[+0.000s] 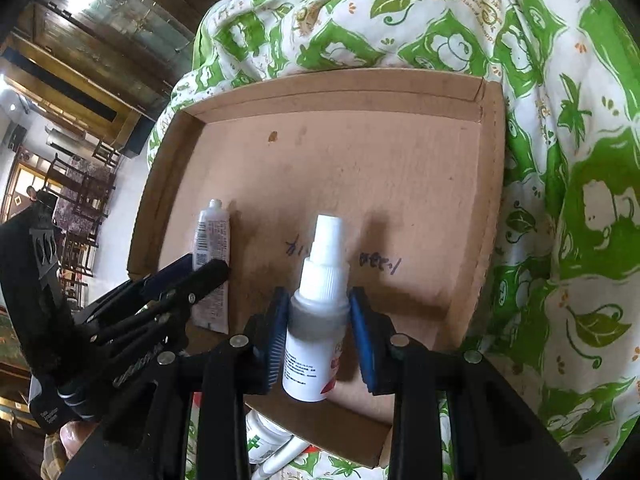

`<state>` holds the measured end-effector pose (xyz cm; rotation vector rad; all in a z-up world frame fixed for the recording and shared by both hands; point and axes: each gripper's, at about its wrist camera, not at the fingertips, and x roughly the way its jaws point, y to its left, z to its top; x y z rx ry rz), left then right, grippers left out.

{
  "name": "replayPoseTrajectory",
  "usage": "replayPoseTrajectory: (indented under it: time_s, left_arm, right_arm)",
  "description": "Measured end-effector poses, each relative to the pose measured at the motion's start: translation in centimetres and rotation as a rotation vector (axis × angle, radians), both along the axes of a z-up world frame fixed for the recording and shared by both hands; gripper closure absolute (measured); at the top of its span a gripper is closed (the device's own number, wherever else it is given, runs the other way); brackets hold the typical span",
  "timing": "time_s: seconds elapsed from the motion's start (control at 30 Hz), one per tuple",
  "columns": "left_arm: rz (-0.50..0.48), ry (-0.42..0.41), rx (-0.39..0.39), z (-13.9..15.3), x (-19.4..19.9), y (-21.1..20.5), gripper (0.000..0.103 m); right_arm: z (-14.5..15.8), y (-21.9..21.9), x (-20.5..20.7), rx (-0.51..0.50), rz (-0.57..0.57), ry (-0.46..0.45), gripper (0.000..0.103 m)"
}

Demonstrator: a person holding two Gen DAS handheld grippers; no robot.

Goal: Organize rigid objects
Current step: 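Lower the tube into the tray and open the left tool while the right tool releases the bottle there, then grasp the black yellow-capped marker with the left tool while the right tool grasps the white marker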

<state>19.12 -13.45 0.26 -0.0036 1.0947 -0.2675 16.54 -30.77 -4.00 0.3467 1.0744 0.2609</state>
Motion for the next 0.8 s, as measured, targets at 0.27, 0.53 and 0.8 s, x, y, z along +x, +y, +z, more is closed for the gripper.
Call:
replayPoseTrajectory:
  time_s: [0.27, 0.53, 0.8]
  left_arm:
    - [0.017, -0.073, -0.013, 3.2, -4.5, 1.9, 0.036]
    - [0.066, -0.108, 0.029, 3.1, -12.1, 5.1, 0.023]
    - [0.133, -0.048, 0.014, -0.3, -15.3, 6.7, 0.021]
  right_arm:
    - [0.5, -1.1, -1.5, 0.036, -0.034, -0.060, 0.051]
    - [1.8, -1.7, -5.1, 0.060, -0.068, -0.147, 0.034]
    - [2.4, -0.7, -10.3, 0.042, -0.047, -0.218, 0.027]
